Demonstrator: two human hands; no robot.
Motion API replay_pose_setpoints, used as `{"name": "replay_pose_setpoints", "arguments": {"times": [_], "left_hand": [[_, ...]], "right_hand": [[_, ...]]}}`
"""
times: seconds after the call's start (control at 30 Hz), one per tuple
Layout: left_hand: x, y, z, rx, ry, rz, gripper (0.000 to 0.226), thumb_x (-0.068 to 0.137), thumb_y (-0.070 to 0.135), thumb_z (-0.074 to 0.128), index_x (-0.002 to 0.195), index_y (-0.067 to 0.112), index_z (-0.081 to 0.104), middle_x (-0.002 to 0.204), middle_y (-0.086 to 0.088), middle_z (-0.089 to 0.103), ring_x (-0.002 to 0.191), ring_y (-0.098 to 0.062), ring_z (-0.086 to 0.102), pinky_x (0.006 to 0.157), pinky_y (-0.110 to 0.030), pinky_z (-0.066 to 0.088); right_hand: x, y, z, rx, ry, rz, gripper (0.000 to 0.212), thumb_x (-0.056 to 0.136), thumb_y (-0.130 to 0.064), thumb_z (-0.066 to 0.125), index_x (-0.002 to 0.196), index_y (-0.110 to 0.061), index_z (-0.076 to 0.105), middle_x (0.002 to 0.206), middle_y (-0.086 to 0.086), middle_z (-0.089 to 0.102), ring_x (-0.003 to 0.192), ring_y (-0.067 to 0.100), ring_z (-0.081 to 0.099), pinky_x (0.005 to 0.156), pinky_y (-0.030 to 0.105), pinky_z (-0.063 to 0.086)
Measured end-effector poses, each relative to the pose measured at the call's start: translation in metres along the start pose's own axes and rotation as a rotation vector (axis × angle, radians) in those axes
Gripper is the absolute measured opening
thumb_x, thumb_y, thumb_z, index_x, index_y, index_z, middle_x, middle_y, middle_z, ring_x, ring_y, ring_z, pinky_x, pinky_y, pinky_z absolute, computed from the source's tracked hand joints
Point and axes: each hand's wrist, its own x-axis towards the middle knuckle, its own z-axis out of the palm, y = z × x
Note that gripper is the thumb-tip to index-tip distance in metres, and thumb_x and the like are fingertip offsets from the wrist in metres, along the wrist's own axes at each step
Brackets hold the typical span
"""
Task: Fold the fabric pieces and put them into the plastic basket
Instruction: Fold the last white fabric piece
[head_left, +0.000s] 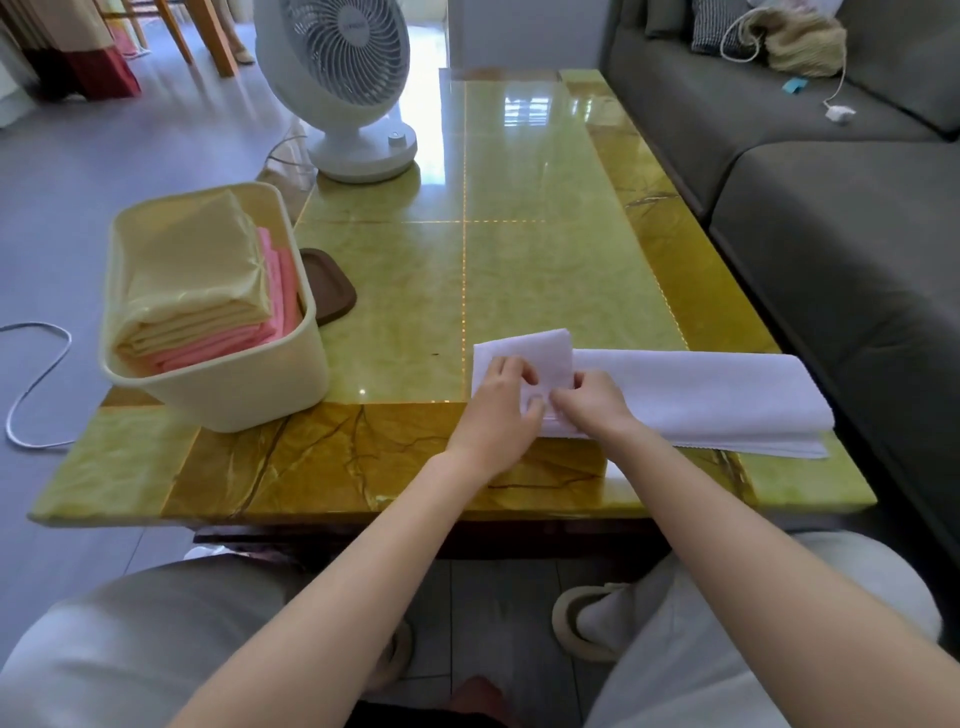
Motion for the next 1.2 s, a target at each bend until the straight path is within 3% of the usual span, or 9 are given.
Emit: {"name": "replay_pose_setpoints", "arguments": {"times": [0.13,0.23,0.33,0.43,0.53,0.67,0.8,0.93,1.2], "left_hand": [[0.022,-0.017,-0.011,0.277,-0.008,-0.012,0.035,0.095,0.012,0.040,0.129,0.012,0.049,0.138,-0.002,0.045,0.123,-0.023,0.040,0.104,-0.037,0.035],[0.035,-0.025,-0.014,0.453,-0.118,-0.059,0.041,0.096,0.019,0.039,0.137,0.018,0.043,0.148,0.001,0.037,0.127,-0.028,0.035,0.106,-0.038,0.031],[0.041,-0.029,-0.012,0.457,-0.197,-0.100,0.045,0.097,0.025,0.041,0.142,0.022,0.038,0.153,0.004,0.028,0.131,-0.032,0.030,0.109,-0.041,0.029],[0.038,-0.028,-0.008,0.285,-0.086,-0.101,0.053,0.095,0.021,0.048,0.145,0.018,0.029,0.155,-0.003,0.020,0.137,-0.031,0.025,0.111,-0.041,0.027],[0.033,-0.020,-0.010,-0.019,0.116,-0.200,0.045,0.091,0.014,0.055,0.131,0.008,0.033,0.128,-0.008,0.039,0.110,-0.025,0.046,0.085,-0.027,0.039],[0.028,-0.021,-0.014,-0.124,0.055,-0.273,0.035,0.087,0.008,0.059,0.104,0.011,0.029,0.088,0.000,0.045,0.083,-0.022,0.049,0.056,-0.025,0.036],[0.017,-0.029,-0.037,0.073,0.005,-0.149,0.041,0.087,0.000,0.054,0.124,0.011,0.042,0.118,-0.008,0.044,0.102,-0.024,0.050,0.073,-0.016,0.032],[0.000,-0.049,-0.064,0.261,-0.036,-0.215,0.064,0.088,-0.006,0.043,0.145,0.019,0.027,0.129,-0.015,0.035,0.089,-0.029,0.053,0.086,-0.036,0.046],[-0.028,-0.091,-0.095,0.469,0.007,-0.326,0.060,0.092,0.002,0.043,0.147,0.017,0.025,0.129,-0.019,0.034,0.109,-0.037,0.049,0.095,-0.039,0.041]], "right_hand": [[0.005,0.001,0.005,0.018,0.028,0.019,0.009,0.085,-0.008,0.044,0.092,-0.008,0.037,0.066,0.000,0.034,0.066,0.022,0.038,0.046,0.025,0.026],[0.007,0.001,0.006,0.032,0.041,0.026,0.018,0.089,-0.006,0.044,0.106,-0.004,0.039,0.082,0.006,0.045,0.081,0.027,0.047,0.054,0.029,0.036],[0.002,0.002,0.009,0.006,0.098,0.028,0.040,0.093,-0.006,0.046,0.129,0.005,0.031,0.117,0.020,0.050,0.108,0.034,0.052,0.077,0.031,0.038],[0.000,0.006,0.013,-0.022,0.147,-0.010,0.043,0.094,-0.007,0.046,0.132,0.004,0.029,0.121,0.022,0.049,0.111,0.035,0.051,0.078,0.029,0.034],[0.001,0.008,0.014,-0.054,0.161,-0.020,0.043,0.093,-0.007,0.047,0.130,0.004,0.029,0.105,0.017,0.046,0.108,0.035,0.052,0.077,0.031,0.036],[-0.002,0.005,0.017,-0.227,0.208,-0.088,0.036,0.090,-0.004,0.048,0.124,0.001,0.036,0.120,0.018,0.041,0.109,0.035,0.049,0.085,0.036,0.041],[-0.007,-0.001,0.026,-0.512,0.170,-0.380,0.046,0.086,-0.004,0.051,0.131,-0.011,0.044,0.146,0.017,0.022,0.130,0.034,0.031,0.104,0.038,0.034],[-0.011,-0.019,0.054,-0.596,0.023,-0.445,0.058,0.091,-0.014,0.050,0.145,-0.019,0.029,0.157,0.016,-0.005,0.145,0.031,0.002,0.116,0.040,0.018],[-0.017,-0.044,0.097,-0.715,-0.146,-0.470,0.056,0.098,-0.032,0.036,0.149,-0.018,0.018,0.157,0.018,0.001,0.145,0.030,0.002,0.117,0.039,0.007]]}}
